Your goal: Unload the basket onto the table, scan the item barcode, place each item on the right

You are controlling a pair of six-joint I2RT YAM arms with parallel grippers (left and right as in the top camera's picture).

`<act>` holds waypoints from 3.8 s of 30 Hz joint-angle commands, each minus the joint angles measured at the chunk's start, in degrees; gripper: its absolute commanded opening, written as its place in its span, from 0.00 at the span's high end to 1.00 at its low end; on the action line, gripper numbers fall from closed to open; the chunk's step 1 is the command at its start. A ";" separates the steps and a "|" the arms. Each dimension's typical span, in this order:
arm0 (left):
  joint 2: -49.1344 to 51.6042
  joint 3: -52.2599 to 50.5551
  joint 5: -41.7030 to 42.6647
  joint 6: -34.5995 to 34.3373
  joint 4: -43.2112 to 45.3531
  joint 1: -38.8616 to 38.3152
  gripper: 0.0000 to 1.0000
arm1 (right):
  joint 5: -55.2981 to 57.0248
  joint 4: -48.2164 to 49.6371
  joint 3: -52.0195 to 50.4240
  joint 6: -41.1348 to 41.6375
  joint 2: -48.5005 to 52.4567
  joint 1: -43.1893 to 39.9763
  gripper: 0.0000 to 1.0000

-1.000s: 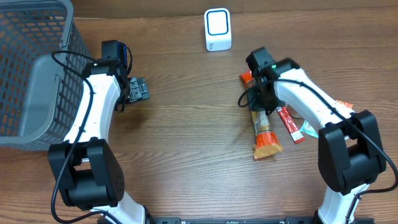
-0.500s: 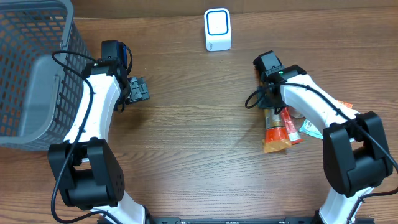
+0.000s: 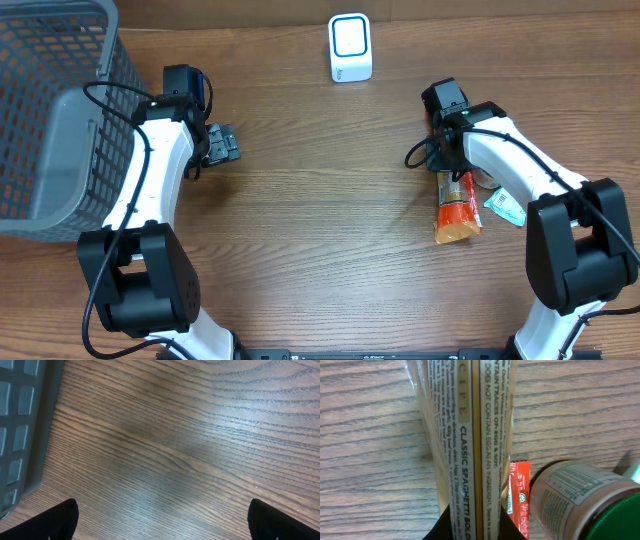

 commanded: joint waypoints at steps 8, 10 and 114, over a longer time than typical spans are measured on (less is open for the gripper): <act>0.24 0.44 -0.39 0.46 0.04 0.17 0.00 | -5.68 0.59 -1.31 0.22 0.28 0.20 0.49; 0.24 0.44 -0.39 0.46 0.04 0.17 0.00 | -5.66 0.61 -1.29 0.22 0.28 0.20 0.36; 0.24 0.44 -0.39 0.46 0.07 0.17 0.00 | -2.97 -4.04 7.74 -2.91 -64.65 0.28 0.00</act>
